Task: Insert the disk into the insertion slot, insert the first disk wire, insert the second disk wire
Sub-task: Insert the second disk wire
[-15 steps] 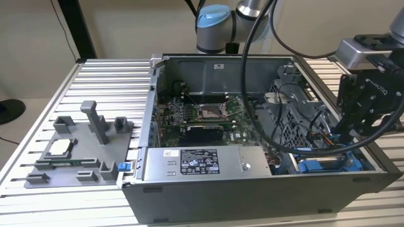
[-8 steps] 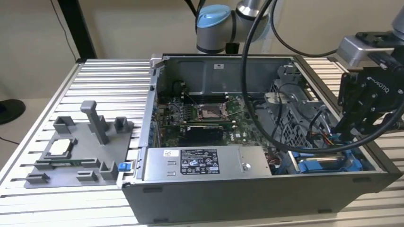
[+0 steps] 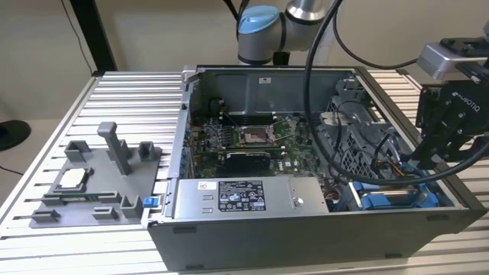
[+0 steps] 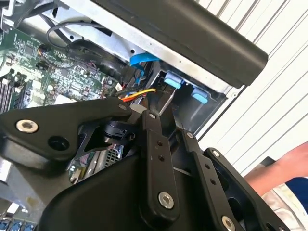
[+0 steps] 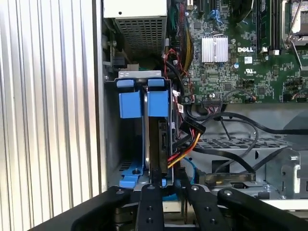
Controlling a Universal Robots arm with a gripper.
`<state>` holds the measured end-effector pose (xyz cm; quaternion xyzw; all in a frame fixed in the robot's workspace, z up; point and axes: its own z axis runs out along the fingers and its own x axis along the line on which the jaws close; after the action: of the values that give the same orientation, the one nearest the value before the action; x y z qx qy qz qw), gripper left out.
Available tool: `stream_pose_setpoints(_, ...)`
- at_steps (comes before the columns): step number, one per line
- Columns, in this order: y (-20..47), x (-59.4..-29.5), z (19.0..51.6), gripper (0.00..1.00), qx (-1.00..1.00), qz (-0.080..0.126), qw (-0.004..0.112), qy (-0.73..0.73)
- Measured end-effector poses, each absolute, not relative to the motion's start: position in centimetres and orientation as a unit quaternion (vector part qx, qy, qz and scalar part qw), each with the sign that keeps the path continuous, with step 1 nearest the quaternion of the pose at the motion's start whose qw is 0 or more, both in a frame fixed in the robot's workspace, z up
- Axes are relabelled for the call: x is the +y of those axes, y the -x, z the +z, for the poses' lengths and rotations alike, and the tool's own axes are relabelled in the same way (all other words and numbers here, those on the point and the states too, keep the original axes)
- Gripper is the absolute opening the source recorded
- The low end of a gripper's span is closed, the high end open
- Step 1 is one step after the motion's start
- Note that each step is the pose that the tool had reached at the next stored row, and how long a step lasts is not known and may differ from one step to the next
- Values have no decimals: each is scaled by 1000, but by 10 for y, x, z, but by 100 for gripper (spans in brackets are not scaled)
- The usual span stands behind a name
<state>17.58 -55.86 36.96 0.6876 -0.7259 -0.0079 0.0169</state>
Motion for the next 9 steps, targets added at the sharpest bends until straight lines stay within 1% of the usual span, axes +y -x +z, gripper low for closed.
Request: stream_pose_setpoints(9,-185,-539,367,100,-726,-10,19,-688)
